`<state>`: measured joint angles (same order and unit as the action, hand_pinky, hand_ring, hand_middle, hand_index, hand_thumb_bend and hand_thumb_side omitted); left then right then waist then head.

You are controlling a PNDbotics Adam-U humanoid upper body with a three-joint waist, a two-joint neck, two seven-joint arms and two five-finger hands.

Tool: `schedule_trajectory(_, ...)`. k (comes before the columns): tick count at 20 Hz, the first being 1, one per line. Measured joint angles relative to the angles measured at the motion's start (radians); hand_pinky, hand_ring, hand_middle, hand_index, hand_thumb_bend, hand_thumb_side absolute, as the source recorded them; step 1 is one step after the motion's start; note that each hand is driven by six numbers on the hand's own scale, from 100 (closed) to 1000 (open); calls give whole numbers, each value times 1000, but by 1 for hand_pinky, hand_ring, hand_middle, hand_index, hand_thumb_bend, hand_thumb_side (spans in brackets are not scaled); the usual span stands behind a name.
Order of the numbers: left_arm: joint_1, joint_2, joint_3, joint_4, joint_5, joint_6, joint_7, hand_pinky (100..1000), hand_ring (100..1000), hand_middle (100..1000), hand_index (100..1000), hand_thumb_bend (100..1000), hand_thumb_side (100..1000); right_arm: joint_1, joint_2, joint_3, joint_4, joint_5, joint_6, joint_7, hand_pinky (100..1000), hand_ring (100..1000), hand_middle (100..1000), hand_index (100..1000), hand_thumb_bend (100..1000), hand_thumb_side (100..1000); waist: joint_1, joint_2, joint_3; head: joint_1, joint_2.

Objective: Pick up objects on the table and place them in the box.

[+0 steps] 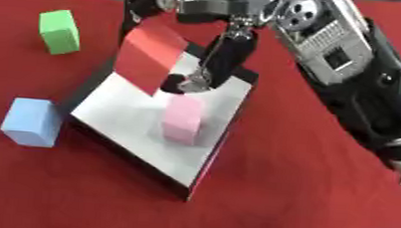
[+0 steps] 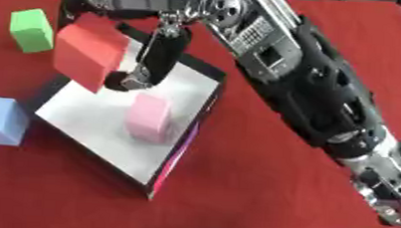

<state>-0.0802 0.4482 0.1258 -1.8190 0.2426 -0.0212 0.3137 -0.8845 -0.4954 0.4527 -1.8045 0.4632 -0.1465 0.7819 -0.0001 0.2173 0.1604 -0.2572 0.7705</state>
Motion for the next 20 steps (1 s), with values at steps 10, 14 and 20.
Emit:
schedule_trajectory(10, 1, -1, 0, 0, 0, 1, -1, 941, 662, 737, 821, 125, 797, 73, 16, 38, 161, 115, -63, 29, 782, 711, 604, 717, 100, 100, 0, 1, 13, -2, 0)
schedule_trajectory(14, 2, -1, 0, 0, 0, 2, -2, 942, 662, 737, 821, 126, 797, 77, 16, 48, 202, 141, -94, 51, 868, 847, 810, 863, 274, 100, 0, 1, 13, -2, 0)
schedule_trajectory(20, 3, -4, 0, 0, 0, 4, -4, 943, 662, 737, 822, 127, 800, 80, 16, 41, 212, 165, -120, 65, 927, 904, 878, 931, 380, 474, -2, 1, 13, -1, 0)
